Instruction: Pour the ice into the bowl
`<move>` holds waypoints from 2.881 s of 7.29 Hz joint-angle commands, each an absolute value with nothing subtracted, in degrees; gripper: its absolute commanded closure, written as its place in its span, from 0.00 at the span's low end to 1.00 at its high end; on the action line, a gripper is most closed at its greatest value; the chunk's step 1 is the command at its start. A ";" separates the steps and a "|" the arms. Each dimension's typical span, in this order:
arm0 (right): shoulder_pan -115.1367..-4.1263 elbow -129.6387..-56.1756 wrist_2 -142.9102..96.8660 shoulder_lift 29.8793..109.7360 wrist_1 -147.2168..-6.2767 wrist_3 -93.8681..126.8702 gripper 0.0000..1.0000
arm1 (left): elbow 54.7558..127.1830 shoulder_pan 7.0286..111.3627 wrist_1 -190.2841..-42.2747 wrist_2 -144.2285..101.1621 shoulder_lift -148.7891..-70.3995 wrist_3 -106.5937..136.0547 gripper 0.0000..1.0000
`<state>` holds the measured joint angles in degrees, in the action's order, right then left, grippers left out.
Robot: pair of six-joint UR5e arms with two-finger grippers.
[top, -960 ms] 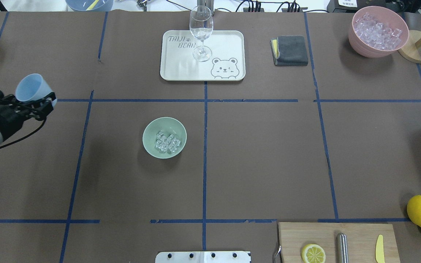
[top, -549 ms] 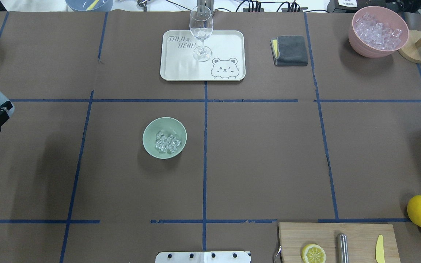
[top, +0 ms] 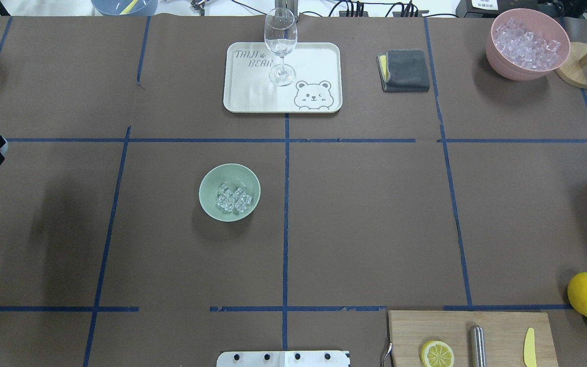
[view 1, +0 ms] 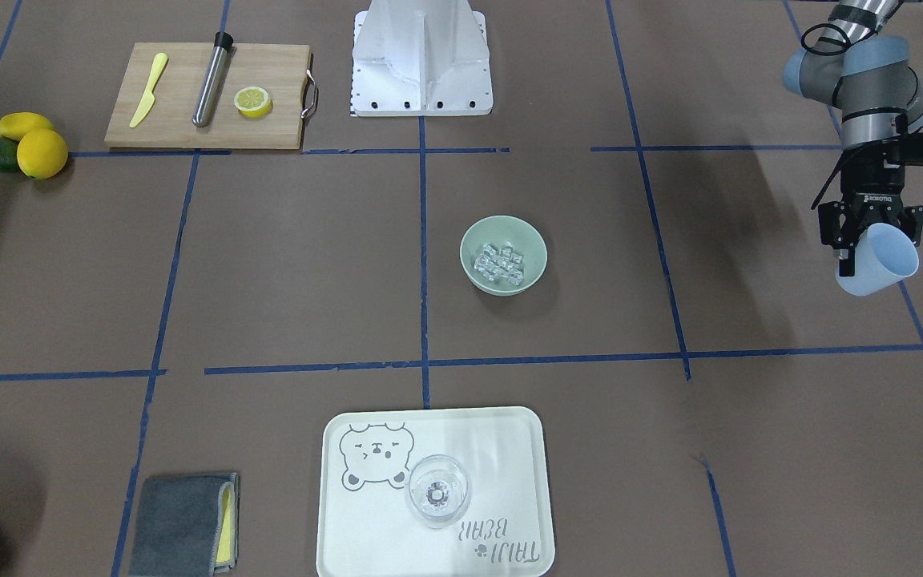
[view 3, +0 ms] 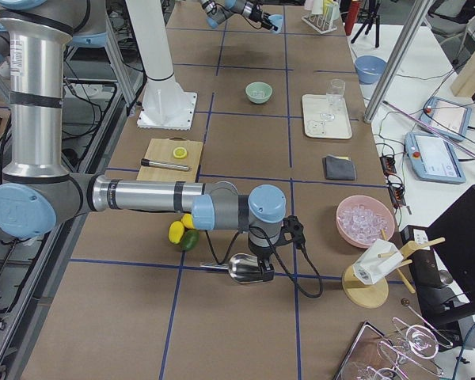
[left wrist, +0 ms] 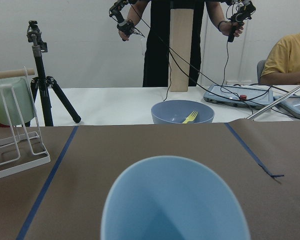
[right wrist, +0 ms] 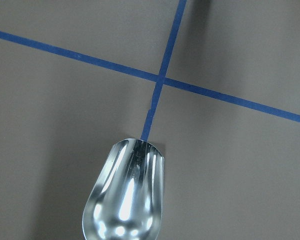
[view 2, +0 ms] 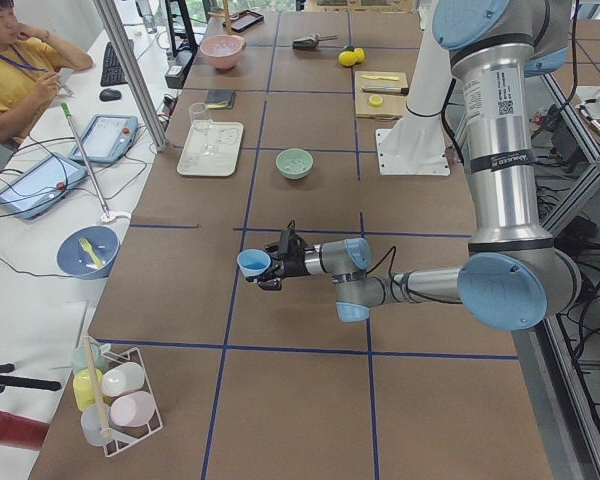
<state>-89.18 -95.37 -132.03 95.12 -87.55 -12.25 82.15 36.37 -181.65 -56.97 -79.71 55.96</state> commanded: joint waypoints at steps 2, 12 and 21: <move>-89.21 -95.36 -132.01 95.10 -87.54 -12.22 0.00 | 78.66 32.09 -181.41 -56.69 -81.74 55.99 1.00; -89.91 -95.89 -132.01 94.83 -87.63 -12.13 0.00 | 78.92 26.89 -182.19 -56.16 -81.56 55.72 0.00; -89.91 -95.89 -132.10 94.40 -87.63 -12.13 0.00 | 86.31 34.43 -181.67 -68.90 -78.66 45.73 0.00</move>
<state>-89.91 -95.89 -132.09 94.47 -87.63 -12.13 86.10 31.63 -181.89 -67.08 -78.70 48.44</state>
